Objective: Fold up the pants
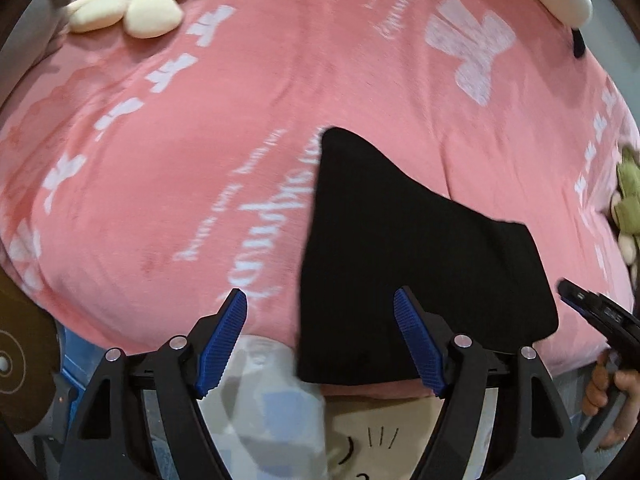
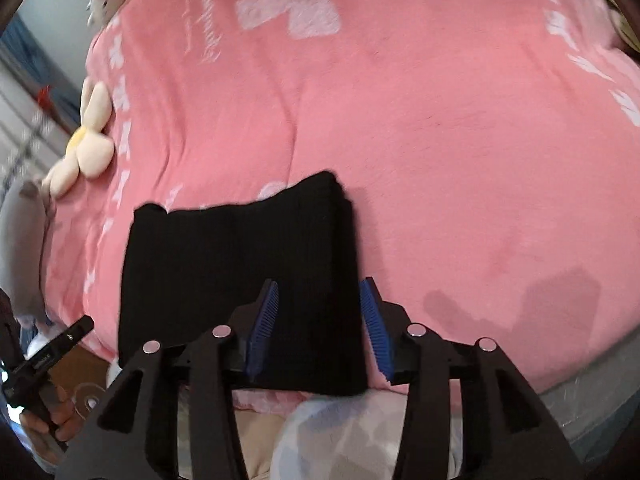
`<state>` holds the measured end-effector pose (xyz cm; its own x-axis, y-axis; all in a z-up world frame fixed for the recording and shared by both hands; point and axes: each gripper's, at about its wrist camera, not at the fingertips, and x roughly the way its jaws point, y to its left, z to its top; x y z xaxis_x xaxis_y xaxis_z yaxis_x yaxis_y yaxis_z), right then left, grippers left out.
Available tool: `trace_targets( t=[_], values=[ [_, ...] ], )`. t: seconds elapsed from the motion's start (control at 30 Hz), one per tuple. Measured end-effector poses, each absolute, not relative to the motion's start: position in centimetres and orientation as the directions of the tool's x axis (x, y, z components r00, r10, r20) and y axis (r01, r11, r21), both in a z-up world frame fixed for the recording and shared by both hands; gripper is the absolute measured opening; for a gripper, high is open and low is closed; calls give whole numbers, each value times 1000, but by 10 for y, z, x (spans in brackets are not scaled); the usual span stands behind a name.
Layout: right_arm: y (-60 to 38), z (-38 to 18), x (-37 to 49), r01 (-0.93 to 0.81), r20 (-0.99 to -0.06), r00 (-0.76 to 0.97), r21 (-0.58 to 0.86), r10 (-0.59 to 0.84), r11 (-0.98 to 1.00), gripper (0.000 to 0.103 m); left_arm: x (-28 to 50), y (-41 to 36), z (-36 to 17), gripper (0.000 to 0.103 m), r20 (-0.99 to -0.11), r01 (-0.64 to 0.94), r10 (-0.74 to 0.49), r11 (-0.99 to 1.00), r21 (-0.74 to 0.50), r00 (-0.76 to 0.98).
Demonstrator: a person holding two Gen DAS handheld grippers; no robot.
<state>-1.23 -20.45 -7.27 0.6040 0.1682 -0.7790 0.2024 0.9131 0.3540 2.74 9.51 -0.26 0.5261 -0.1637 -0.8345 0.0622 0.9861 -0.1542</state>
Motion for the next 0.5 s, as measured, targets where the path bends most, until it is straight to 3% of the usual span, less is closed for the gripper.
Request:
trace_targets(
  t=[0.03,0.1,0.17,0.2,0.3,0.4,0.43,0.5],
  values=[
    [-203,-82,-7,203,-792,583,357,180,912,41,27,88,-4,73,-837,76,-159,987,-140,524],
    [-194,-94,-3,184,-803,559,363,206,914,27,27,78,-8,73,-847,95,-142,990,-108,512],
    [-181,-79,-9,145,-788,584,338,196,930,15,28,71,-13,73,-854,105,-133,990,-92,502],
    [-179,-66,-15,121,-765,608,355,213,927,13,28,69,-15,73,-859,106,-127,991,-85,497],
    [-169,-38,-33,79,-726,656,337,205,938,13,30,61,-20,73,-864,122,-125,990,-74,487],
    [-172,-79,-24,131,-832,554,113,21,985,18,35,54,-32,73,-875,138,-100,990,-39,474],
    [-176,-89,-25,163,-845,534,65,-33,984,31,38,53,-40,73,-883,132,-72,991,-12,464],
    [-189,-69,-38,207,-795,604,211,45,955,30,42,54,-50,74,-887,127,-36,992,25,459]
  ],
)
